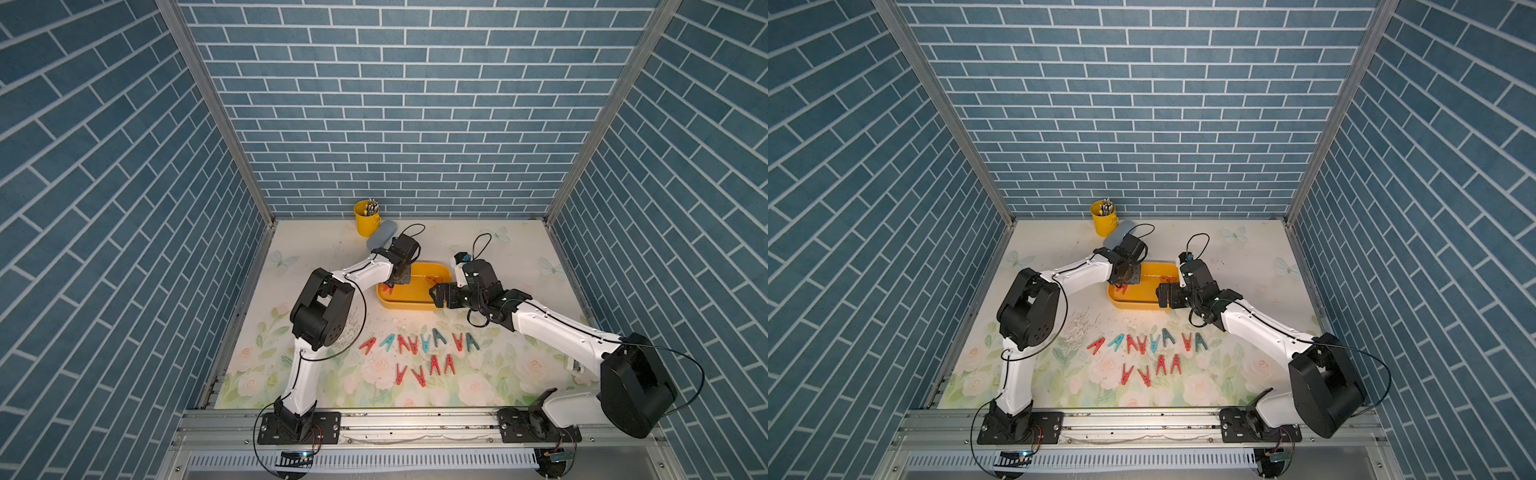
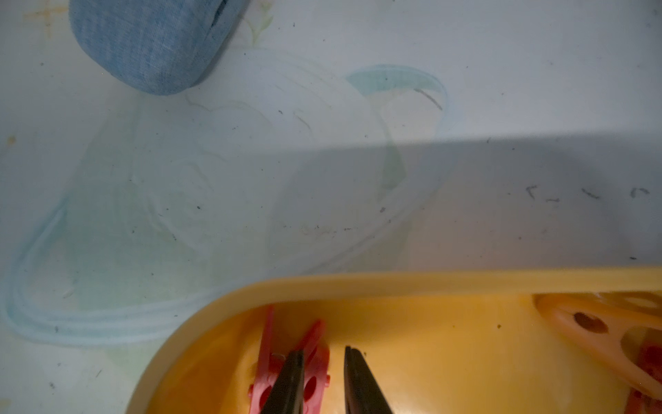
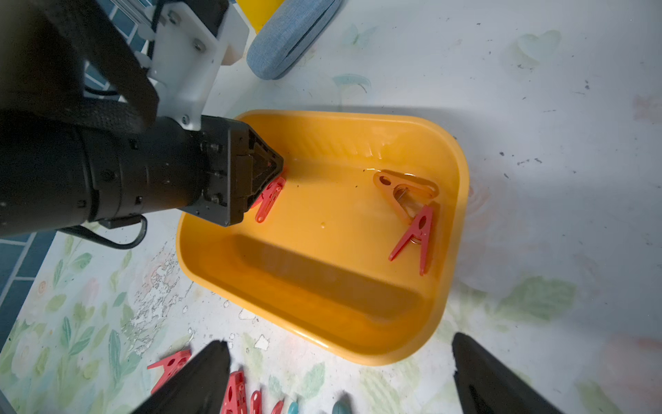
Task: Take the clothespins out of the storage box
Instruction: Pick up the clothespin from the storage box.
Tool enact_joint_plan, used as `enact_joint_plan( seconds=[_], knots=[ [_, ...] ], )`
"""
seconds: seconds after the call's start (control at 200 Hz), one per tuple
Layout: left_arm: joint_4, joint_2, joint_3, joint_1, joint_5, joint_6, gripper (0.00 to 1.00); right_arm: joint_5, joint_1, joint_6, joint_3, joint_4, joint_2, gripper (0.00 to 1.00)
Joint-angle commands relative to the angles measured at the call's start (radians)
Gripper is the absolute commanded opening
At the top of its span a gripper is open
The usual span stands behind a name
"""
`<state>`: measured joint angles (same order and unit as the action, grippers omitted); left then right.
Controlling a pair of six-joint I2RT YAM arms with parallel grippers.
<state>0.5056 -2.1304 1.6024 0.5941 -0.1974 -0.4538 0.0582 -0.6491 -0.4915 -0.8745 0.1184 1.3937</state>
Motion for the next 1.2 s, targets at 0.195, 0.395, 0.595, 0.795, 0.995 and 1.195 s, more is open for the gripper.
enact_joint_plan(
  seconds=[0.195, 0.395, 0.595, 0.795, 0.995, 1.195],
  knots=[
    [0.025, -0.065, 0.057, -0.01, -0.02, 0.027, 0.28, 0.011, 0.011, 0.024, -0.027, -0.011, 0.023, 0.99],
    [0.05, -0.097, 0.057, -0.018, -0.027, 0.02, 0.28, 0.011, 0.014, 0.022, -0.023, -0.011, 0.021, 0.99],
    [0.045, -0.096, 0.059, -0.018, -0.02, 0.018, 0.2, 0.04, 0.015, 0.019, -0.02, -0.016, 0.025, 0.99],
    [0.04, -0.075, 0.065, -0.016, 0.007, 0.007, 0.12, 0.046, 0.016, 0.018, -0.017, -0.019, 0.024, 0.99],
    [0.062, -0.037, 0.079, -0.01, 0.014, -0.012, 0.12, 0.056, 0.016, 0.014, -0.014, -0.023, 0.021, 0.99],
    [0.079, 0.048, 0.052, 0.011, 0.019, -0.054, 0.11, 0.084, 0.016, 0.013, -0.006, -0.042, 0.013, 1.0]
  ],
)
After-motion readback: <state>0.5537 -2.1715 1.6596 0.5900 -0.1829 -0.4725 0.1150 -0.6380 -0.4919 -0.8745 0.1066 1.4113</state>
